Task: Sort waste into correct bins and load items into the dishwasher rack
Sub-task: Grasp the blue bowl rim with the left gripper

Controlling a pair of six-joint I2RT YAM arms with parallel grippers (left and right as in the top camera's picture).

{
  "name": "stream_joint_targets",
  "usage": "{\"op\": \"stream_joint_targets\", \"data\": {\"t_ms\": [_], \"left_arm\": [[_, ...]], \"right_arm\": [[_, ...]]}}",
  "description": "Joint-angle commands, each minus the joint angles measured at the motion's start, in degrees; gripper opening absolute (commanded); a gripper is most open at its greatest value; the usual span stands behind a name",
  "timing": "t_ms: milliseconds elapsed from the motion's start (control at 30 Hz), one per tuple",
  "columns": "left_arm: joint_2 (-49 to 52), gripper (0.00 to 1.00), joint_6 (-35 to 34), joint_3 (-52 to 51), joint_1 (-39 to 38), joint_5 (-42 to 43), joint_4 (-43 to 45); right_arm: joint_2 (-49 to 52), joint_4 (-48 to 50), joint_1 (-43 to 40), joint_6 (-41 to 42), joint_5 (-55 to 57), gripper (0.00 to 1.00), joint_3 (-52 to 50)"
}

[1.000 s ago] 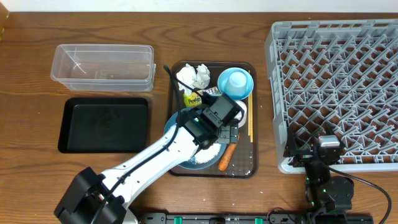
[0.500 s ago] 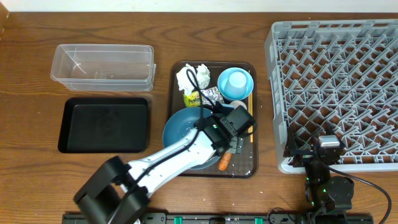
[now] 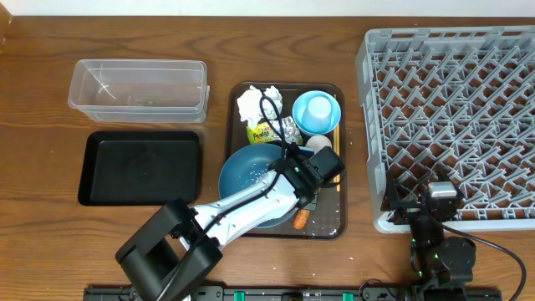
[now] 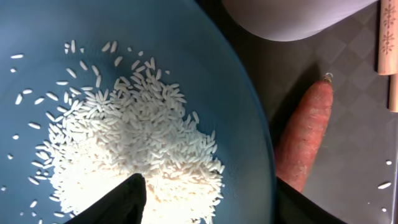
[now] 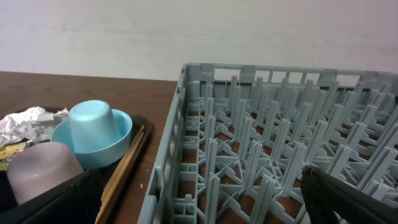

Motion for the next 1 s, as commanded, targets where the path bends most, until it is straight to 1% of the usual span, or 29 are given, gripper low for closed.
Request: {"op": "stream_joint_targets", "data": {"t_ms": [0, 167, 233, 367, 400, 667, 867, 900, 933, 967], "left_arm": [[0.09, 0.56, -0.33, 0.46, -0.13, -0.35, -0.37], [0.11, 0.46, -0.79, 0.46, -0.13, 1.86, -0.35], [0.11, 0.45, -0.81, 0.46, -0.15, 3.15, -0.35], [0.11, 0.43, -0.98, 0.46, -0.50, 3.17, -0.35], [0.11, 0.41, -1.05, 0.44, -0.50, 3.17, -0.35], [0.11, 0.31, -1.40, 0.35, -0.50, 3.19, -0.37], [0.11, 0.19, -1.42, 0.35, -0.87, 3.19, -0.57], [0.11, 0.19, -1.44, 0.35, -1.01, 3.17, -0.52], [0.11, 0.14, -1.60, 0.35, -1.09, 3.17, -0.48], [0.11, 0.11, -1.70, 0.35, -1.09, 3.19, -0.50]], "right_arm": [[-0.31, -0.26, -1.07, -0.59, 0.20, 0.99, -0.11], [-0.31, -0.26, -1.07, -0.61, 0.20, 0.99, -0.11], [-0.31, -0.26, -1.07, -0.59, 0.20, 0.99, -0.11], [-0.31, -0.26, -1.07, -0.61, 0.20, 0.99, -0.11], [-0.31, -0.26, -1.07, -0.59, 0.20, 0.99, -0.11], [-0.31, -0.26, -1.07, -0.59, 0.20, 0.99, -0.11], [-0.31, -0.26, -1.07, -0.61, 0.20, 0.99, -0.11], [-0.31, -0.26, -1.07, -0.59, 0.20, 0.99, -0.11], [-0.31, -0.26, -1.07, -0.59, 0.20, 0.99, -0.11], [-0.31, -0.26, -1.07, -0.59, 0.20, 0.99, -0.11]]}}
